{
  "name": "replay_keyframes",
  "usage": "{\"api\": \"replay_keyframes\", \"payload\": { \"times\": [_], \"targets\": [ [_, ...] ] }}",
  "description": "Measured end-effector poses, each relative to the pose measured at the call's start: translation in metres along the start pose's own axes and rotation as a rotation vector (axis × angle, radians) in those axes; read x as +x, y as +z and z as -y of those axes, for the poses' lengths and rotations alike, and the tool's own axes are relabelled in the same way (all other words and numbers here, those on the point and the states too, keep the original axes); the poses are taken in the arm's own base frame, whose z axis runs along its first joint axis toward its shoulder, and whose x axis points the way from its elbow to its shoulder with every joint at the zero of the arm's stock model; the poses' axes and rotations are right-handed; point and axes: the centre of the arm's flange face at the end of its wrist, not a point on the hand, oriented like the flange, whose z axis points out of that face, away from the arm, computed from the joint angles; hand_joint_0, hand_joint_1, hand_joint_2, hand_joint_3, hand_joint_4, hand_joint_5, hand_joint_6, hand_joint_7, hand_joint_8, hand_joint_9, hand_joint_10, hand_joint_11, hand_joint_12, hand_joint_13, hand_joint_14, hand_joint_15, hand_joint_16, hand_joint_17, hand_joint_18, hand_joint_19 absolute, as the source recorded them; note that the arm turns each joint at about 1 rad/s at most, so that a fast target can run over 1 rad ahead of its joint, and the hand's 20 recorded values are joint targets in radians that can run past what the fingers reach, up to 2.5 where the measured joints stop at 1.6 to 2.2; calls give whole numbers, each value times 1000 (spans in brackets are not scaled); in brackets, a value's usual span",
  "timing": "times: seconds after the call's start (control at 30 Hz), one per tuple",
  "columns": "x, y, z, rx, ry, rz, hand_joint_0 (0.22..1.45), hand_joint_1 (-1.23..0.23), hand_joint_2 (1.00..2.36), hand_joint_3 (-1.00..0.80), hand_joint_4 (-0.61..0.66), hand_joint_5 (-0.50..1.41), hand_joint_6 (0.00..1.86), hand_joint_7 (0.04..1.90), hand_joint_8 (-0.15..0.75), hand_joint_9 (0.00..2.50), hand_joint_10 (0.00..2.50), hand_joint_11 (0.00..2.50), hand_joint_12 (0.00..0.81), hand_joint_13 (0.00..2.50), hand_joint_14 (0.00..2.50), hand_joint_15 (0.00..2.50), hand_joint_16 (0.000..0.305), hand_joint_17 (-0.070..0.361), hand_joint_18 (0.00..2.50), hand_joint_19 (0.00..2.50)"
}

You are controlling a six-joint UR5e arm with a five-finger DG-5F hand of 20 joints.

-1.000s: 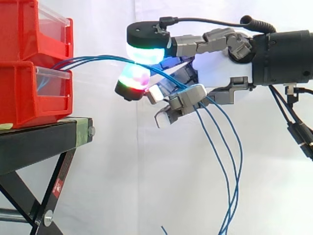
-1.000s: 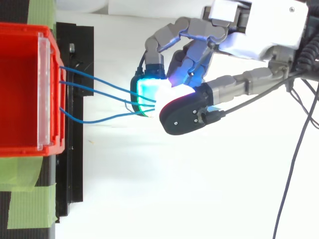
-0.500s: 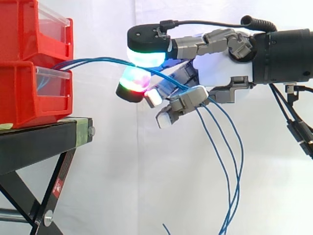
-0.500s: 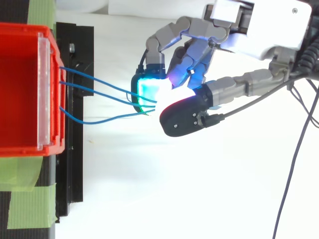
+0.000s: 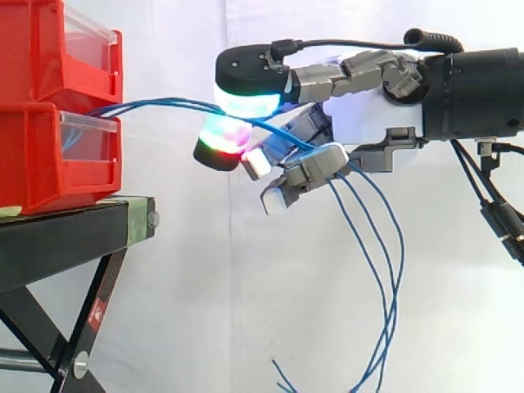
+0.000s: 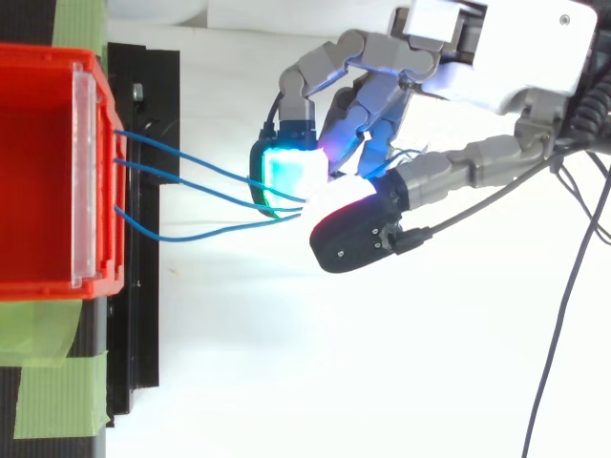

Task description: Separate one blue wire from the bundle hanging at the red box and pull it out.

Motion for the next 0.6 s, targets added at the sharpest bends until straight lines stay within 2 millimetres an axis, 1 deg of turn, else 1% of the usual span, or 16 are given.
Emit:
{"api": "replay_keyframes", "payload": {
  "times": [0.37, 0.5, 0.6],
  "targets": [
    [0, 0, 0, 2, 1, -2, 732, -954, 1017, -314, 254, -267, 851, 1091, 351, 877, 21, 949, 299, 1391, 140, 1648, 53, 120, 679, 747],
    [0, 0, 0, 2, 2, -2, 745, -957, 1013, -372, 267, -272, 846, 1103, 349, 918, 20, 1216, 304, 1386, 178, 1623, 54, 120, 670, 732],
    [0, 0, 1, 2, 0, -2, 742, -959, 1012, -381, 269, -273, 845, 1101, 347, 912, 19, 1207, 303, 1387, 183, 1611, 54, 121, 668, 729]
  ]
}}
